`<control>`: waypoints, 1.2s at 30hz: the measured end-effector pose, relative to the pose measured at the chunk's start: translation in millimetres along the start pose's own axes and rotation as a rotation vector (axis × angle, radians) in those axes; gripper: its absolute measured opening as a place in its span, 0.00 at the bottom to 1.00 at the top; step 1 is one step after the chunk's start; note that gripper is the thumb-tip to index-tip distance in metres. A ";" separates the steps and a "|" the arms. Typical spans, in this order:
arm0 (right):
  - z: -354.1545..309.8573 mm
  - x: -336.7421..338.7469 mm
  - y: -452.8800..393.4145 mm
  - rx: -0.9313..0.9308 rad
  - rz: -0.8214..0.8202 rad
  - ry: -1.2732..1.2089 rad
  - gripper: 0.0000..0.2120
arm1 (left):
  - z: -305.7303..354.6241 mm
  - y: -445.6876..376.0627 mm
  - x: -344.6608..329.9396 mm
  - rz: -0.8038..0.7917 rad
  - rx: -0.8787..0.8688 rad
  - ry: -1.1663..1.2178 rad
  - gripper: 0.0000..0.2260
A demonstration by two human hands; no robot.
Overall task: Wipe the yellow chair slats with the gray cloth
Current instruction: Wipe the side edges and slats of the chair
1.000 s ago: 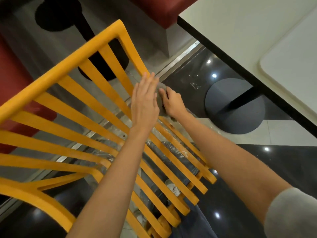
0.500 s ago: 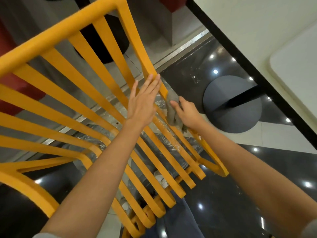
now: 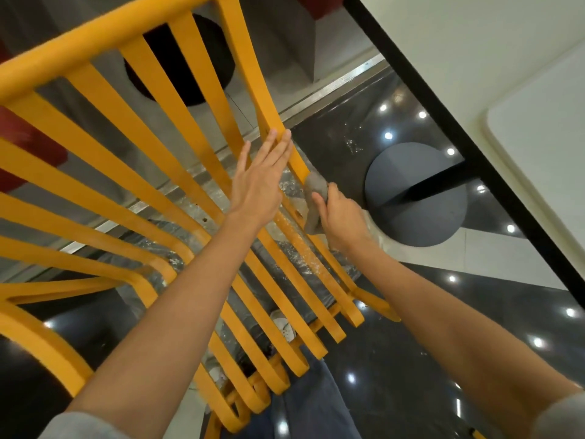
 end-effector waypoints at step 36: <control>-18.0 20.6 5.1 -0.123 -0.031 0.246 0.11 | 3.8 -2.6 0.4 -0.046 0.000 -0.047 0.41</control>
Point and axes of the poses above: each hand's wrist, its own y-axis away from the middle knuckle, its own x-axis out of the back of the hand, z = x × y, the point moved 2 cm from there along -y, towards the middle knuckle, and after that the axes turned 8 degrees about z, right-handed, at the moved point
